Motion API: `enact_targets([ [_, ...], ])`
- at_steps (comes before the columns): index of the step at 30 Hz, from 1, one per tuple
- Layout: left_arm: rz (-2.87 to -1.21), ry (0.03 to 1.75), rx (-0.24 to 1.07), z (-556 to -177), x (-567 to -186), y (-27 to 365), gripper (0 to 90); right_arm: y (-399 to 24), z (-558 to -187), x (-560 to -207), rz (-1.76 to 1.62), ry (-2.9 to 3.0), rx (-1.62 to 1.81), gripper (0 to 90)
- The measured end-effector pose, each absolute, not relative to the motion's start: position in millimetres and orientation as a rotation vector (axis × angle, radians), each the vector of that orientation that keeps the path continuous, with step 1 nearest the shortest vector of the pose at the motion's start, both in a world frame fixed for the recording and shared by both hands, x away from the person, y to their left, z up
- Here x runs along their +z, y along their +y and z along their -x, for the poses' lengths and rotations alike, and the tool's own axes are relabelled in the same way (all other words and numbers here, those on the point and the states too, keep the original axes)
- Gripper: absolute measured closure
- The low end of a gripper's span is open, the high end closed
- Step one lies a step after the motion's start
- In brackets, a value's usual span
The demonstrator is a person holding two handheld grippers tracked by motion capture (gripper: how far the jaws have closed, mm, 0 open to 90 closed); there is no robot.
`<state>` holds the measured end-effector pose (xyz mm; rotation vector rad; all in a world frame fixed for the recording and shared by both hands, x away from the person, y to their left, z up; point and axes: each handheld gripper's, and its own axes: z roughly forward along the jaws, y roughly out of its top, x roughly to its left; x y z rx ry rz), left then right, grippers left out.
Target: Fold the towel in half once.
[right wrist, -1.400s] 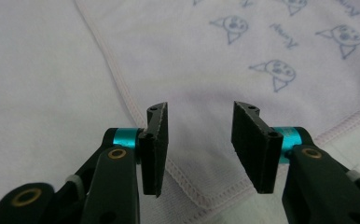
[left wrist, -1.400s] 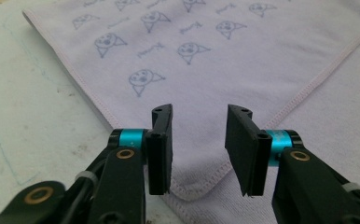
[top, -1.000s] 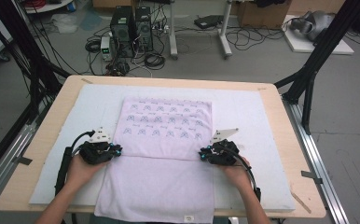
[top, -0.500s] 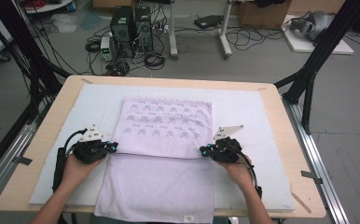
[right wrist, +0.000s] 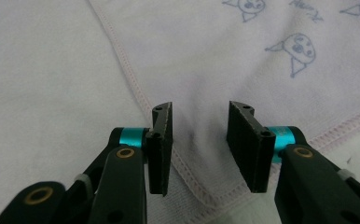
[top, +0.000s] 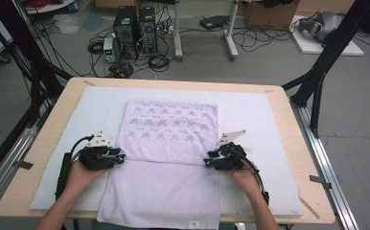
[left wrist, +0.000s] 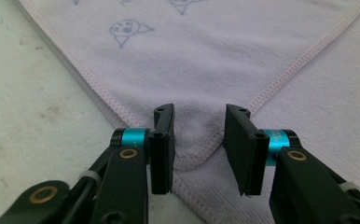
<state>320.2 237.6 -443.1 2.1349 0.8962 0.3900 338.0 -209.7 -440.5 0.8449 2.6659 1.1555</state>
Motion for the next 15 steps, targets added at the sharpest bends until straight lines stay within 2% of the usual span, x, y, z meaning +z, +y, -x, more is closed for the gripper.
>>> enact_targets([
  [2, -2.129, 0.910, 0.402, -320.1, -442.8, 237.9, 80.5, -210.4, -337.4, -441.7, -0.842, 2.650, 1.155, 69.4],
  [4, -2.130, 0.913, 0.409, -319.7, -441.7, 237.4, 85.3, -210.2, -337.7, -441.1, -0.826, 2.652, 1.151, 82.5],
  [5, -2.125, 0.913, 0.416, -318.7, -440.7, 236.8, 85.9, -209.9, -337.8, -440.8, -0.818, 2.666, 1.154, 85.5],
  [15, -2.018, 0.875, 0.435, -299.9, -410.4, 246.8, 86.2, -216.8, -331.0, -414.4, -0.778, 2.622, 1.256, 87.1],
])
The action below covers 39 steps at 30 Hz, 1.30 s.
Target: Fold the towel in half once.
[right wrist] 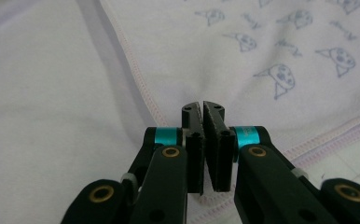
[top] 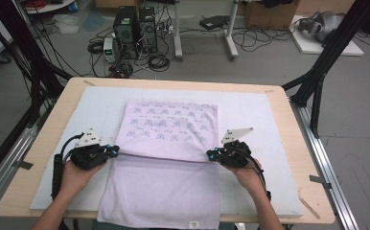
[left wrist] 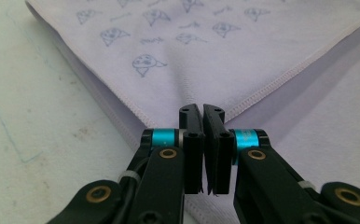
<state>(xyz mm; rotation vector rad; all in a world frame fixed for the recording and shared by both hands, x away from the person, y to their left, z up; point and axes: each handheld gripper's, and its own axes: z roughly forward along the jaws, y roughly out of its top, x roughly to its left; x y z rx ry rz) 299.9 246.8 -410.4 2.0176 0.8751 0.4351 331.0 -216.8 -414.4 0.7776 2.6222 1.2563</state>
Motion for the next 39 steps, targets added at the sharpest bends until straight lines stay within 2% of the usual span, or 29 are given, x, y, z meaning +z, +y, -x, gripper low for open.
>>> enact_targets([
  [8, -2.012, 0.801, 0.419, -259.1, -399.8, 252.8, 86.1, -223.5, -298.5, -394.8, -0.716, 2.570, 1.339, 87.2],
  [17, -2.053, 0.746, 0.368, -190.7, -401.8, 260.4, 86.1, -226.6, -234.5, -393.3, -0.634, 2.629, 1.422, 87.1],
  [19, -2.072, 0.723, 0.344, -181.8, -403.9, 262.4, 84.7, -226.3, -223.6, -396.9, -0.615, 2.668, 1.419, 83.0],
  [20, -2.076, 0.718, 0.343, -181.5, -403.9, 263.3, 80.7, -226.5, -221.4, -399.3, -0.599, 2.680, 1.409, 75.8],
  [24, -2.044, 0.740, 0.376, -201.7, -401.2, 264.5, 65.1, -228.8, -237.8, -398.3, -0.653, 2.650, 1.392, 65.7],
  [28, -2.012, 0.778, 0.426, -238.3, -400.4, 260.3, 60.4, -229.2, -276.9, -394.4, -0.713, 2.600, 1.319, 58.6],
  [33, -1.973, 0.914, 0.462, -297.2, -406.5, 256.7, 58.9, -229.3, -334.7, -401.9, -0.856, 2.580, 1.234, 53.7],
  [35, -1.987, 0.938, 0.502, -316.0, -410.2, 253.5, 60.0, -227.9, -346.5, -406.1, -0.866, 2.585, 1.206, 54.0],
  [37, -1.967, 0.960, 0.486, -331.9, -413.5, 250.8, 63.3, -225.8, -355.9, -411.0, -0.869, 2.586, 1.188, 54.7],
  [39, -1.962, 1.001, 0.493, -344.7, -415.0, 247.3, 61.4, -226.1, -364.3, -414.0, -0.889, 2.567, 1.162, 54.7],
])
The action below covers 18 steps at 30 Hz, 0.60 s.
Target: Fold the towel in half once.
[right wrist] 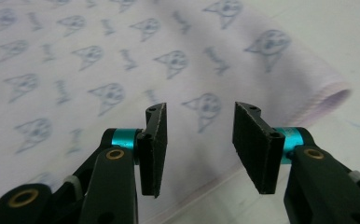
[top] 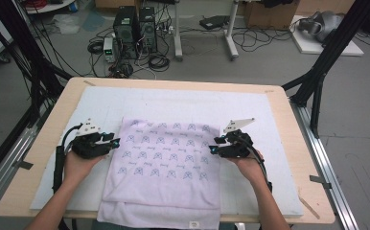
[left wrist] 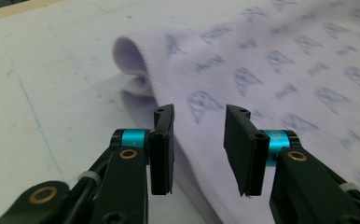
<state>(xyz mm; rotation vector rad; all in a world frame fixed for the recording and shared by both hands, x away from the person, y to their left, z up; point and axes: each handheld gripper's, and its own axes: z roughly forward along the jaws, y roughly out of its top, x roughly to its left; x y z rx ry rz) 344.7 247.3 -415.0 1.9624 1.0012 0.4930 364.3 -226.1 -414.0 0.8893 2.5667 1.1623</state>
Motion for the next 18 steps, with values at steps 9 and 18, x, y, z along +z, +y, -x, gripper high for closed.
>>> enact_targets([
  [9, -2.023, 1.065, 0.426, -369.4, -428.6, 235.9, 83.2, -215.3, -373.7, -429.6, -0.911, 2.645, 1.100, 60.5],
  [18, -1.968, 0.987, 0.449, -344.3, -407.9, 244.5, 87.9, -213.8, -362.9, -422.9, -0.815, 2.635, 1.158, 87.6],
])
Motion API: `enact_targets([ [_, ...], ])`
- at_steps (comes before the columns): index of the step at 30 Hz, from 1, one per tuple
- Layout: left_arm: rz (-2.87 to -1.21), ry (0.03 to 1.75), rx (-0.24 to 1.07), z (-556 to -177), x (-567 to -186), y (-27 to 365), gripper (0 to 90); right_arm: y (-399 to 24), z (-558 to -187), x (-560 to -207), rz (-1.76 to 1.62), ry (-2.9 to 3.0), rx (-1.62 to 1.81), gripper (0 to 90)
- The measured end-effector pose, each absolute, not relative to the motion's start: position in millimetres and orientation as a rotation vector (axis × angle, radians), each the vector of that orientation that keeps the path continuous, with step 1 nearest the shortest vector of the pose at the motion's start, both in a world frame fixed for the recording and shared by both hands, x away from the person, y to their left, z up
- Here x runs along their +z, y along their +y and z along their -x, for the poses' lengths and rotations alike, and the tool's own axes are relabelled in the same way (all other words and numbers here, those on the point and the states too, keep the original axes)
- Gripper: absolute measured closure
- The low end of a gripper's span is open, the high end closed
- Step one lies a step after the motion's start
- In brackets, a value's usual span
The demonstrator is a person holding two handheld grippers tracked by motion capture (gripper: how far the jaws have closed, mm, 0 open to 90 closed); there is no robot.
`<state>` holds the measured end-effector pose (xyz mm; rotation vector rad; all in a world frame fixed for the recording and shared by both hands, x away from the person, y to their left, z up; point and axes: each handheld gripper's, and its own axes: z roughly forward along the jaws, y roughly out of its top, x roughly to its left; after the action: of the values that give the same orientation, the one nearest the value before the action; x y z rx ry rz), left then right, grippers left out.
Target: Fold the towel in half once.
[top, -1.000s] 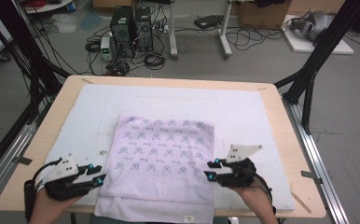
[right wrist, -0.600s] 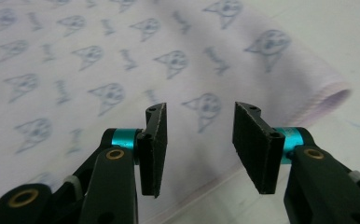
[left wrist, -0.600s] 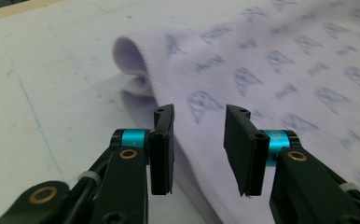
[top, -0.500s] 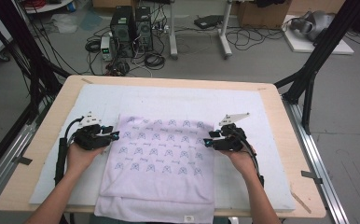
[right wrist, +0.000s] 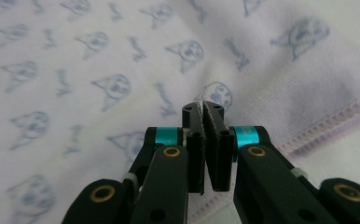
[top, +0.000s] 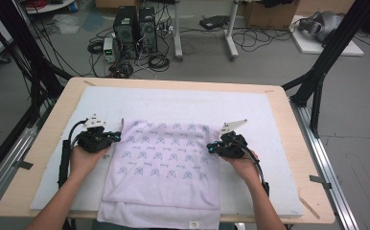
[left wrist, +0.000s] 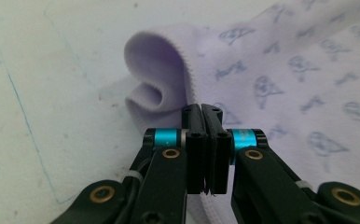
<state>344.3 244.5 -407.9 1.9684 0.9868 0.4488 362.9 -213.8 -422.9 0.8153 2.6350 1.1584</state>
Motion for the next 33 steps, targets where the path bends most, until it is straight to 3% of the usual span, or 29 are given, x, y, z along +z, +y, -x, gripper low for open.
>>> enact_targets([
  [8, -2.016, 0.903, 0.357, -282.3, -416.4, 261.6, 89.2, -222.3, -306.3, -402.3, -0.674, 2.694, 1.258, 85.0],
  [9, -2.030, 0.901, 0.324, -275.2, -421.2, 265.5, 88.2, -223.8, -302.6, -403.9, -0.672, 2.706, 1.267, 81.9],
  [11, -2.024, 0.922, 0.305, -271.9, -422.2, 270.9, 77.6, -228.1, -297.0, -403.1, -0.680, 2.708, 1.285, 76.2],
  [16, -1.937, 0.966, 0.327, -297.8, -404.3, 265.8, 59.6, -232.3, -315.8, -389.4, -0.740, 2.597, 1.278, 64.9],
  [21, -1.940, 0.991, 0.341, -334.7, -397.5, 240.6, 51.7, -226.5, -349.3, -397.0, -0.819, 2.579, 1.226, 57.8],
  [24, -1.993, 1.019, 0.333, -350.4, -402.5, 229.8, 52.6, -221.9, -363.7, -405.0, -0.838, 2.591, 1.192, 57.4],
  [29, -2.168, 1.066, 0.305, -361.0, -422.3, 226.1, 78.4, -214.6, -376.9, -419.4, -0.850, 2.626, 1.088, 62.1],
  [33, -2.185, 1.085, 0.351, -357.3, -425.1, 235.7, 80.4, -217.8, -373.9, -425.1, -0.862, 2.725, 1.005, 75.4],
])
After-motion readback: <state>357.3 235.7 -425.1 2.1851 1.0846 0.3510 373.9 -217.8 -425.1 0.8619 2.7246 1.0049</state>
